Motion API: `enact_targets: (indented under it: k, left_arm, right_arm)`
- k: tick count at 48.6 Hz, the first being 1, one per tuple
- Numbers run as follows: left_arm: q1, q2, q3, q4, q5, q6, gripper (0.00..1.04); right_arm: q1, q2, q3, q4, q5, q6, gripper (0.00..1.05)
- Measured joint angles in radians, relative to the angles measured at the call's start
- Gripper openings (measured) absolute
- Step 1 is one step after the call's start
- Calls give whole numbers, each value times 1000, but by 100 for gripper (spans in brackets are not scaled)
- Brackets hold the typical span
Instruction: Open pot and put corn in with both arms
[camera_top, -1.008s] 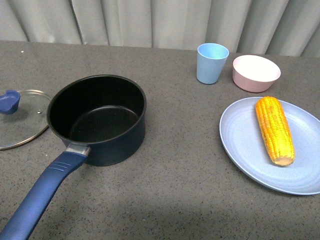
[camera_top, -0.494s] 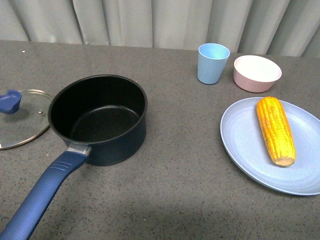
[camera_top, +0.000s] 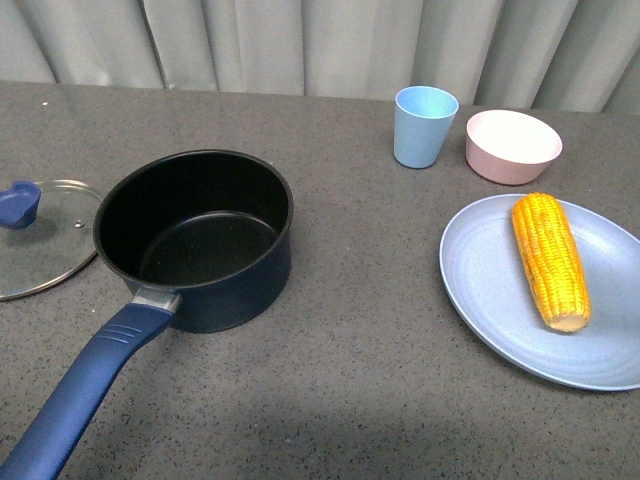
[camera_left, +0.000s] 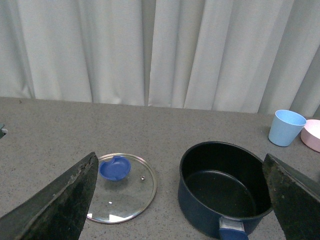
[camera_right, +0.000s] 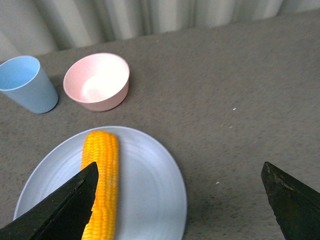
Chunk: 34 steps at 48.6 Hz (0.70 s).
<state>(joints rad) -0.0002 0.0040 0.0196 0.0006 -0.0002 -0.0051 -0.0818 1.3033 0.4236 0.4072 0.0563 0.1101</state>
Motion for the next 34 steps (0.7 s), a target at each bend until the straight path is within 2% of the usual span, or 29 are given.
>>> enact_targets:
  k: [14, 26, 34]
  left_arm:
    - [0, 0, 0, 0, 0, 0, 98]
    - [0, 0, 0, 0, 0, 0, 98]
    - [0, 0, 0, 0, 0, 0, 98]
  right_arm:
    - [32, 315, 257, -180, -176, 136, 95]
    - [47, 516, 421, -339, -260, 258, 95]
    - [84, 591, 487, -425, -287, 269, 95]
